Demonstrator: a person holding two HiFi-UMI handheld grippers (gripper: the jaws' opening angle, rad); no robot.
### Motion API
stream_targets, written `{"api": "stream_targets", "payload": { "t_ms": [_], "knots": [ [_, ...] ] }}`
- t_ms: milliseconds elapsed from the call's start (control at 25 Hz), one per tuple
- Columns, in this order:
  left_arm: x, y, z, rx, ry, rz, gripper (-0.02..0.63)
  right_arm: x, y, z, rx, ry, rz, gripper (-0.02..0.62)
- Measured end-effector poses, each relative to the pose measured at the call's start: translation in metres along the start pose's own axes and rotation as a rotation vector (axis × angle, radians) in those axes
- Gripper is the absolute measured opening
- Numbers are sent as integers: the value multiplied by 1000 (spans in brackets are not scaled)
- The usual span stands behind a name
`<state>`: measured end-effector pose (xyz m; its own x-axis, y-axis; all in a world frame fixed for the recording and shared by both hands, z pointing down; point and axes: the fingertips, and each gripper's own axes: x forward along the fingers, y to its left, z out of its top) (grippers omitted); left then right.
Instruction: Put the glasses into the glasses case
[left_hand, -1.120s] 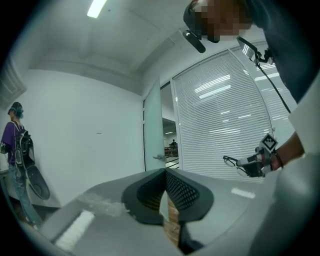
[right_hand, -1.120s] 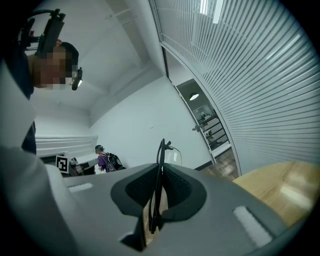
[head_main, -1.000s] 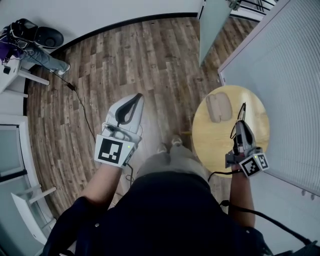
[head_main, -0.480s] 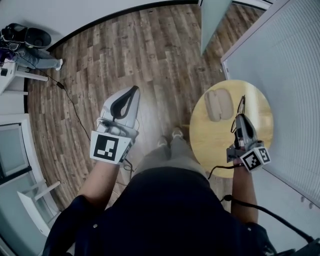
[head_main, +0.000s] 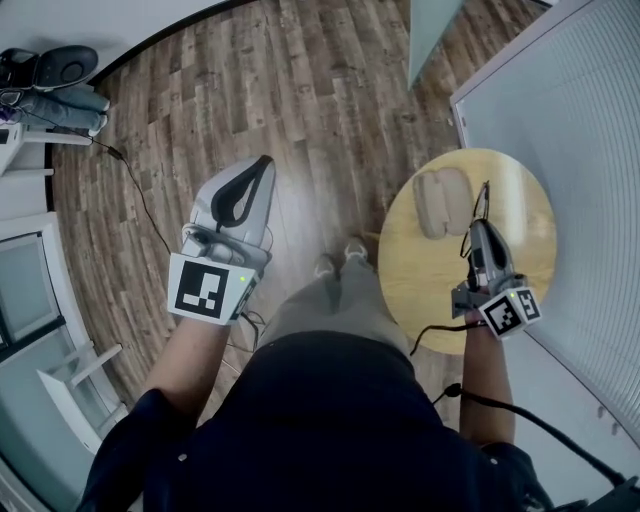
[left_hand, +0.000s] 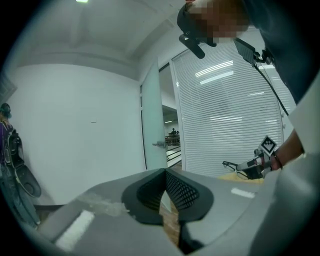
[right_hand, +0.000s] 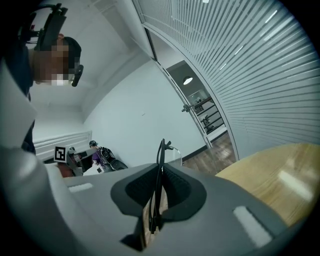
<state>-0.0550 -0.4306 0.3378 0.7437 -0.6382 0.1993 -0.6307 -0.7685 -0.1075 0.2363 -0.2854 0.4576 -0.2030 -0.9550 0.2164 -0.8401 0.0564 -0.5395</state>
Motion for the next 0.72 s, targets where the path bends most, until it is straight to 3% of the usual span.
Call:
{"api": "stream_targets", "payload": {
  "t_ms": [720],
  "knots": [
    [24, -4, -58, -42, 95, -24, 6, 29, -33, -67, 50, 89, -9, 34]
  ]
}}
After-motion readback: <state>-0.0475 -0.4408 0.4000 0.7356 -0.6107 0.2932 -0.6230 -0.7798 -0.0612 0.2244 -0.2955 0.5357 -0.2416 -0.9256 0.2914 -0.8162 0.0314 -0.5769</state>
